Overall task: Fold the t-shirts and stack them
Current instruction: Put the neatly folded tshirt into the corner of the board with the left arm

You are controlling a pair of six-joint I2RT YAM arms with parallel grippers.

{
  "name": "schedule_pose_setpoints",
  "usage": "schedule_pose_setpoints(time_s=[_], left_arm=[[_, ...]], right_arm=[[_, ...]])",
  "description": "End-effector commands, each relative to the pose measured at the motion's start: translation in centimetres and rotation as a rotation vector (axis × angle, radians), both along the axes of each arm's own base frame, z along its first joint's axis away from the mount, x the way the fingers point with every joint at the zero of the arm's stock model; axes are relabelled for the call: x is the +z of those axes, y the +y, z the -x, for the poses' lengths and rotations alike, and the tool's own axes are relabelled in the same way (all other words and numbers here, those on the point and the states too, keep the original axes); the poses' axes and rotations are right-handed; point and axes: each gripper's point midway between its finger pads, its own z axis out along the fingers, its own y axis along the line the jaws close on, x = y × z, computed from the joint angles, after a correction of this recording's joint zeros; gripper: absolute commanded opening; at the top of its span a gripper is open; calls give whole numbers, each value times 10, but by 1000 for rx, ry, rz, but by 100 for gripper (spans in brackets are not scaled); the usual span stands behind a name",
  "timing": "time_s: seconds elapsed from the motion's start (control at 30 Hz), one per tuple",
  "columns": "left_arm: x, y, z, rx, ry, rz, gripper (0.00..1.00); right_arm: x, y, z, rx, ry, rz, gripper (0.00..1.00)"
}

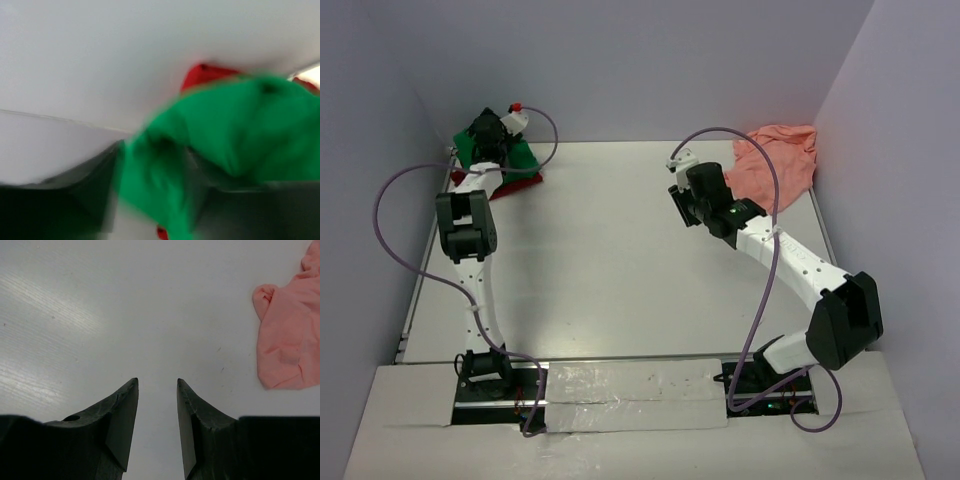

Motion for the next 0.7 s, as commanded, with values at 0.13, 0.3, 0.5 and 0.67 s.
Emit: schedule_pose_setpoints(time_s=[0.13,0.3,0.5,0.67], left_arm=[[39,25,13,87,-222,-34,99],[119,50,36,260,-538,-25,99],[253,66,87,360,-813,188,99],[300,27,126,136,-765,450,99]], right_arm=[[15,7,-7,7,-18,-54,44],[10,8,-2,26,-10,-57,44],[12,8,2,36,-25,-67,45],[27,4,4,49,-85,-69,44]])
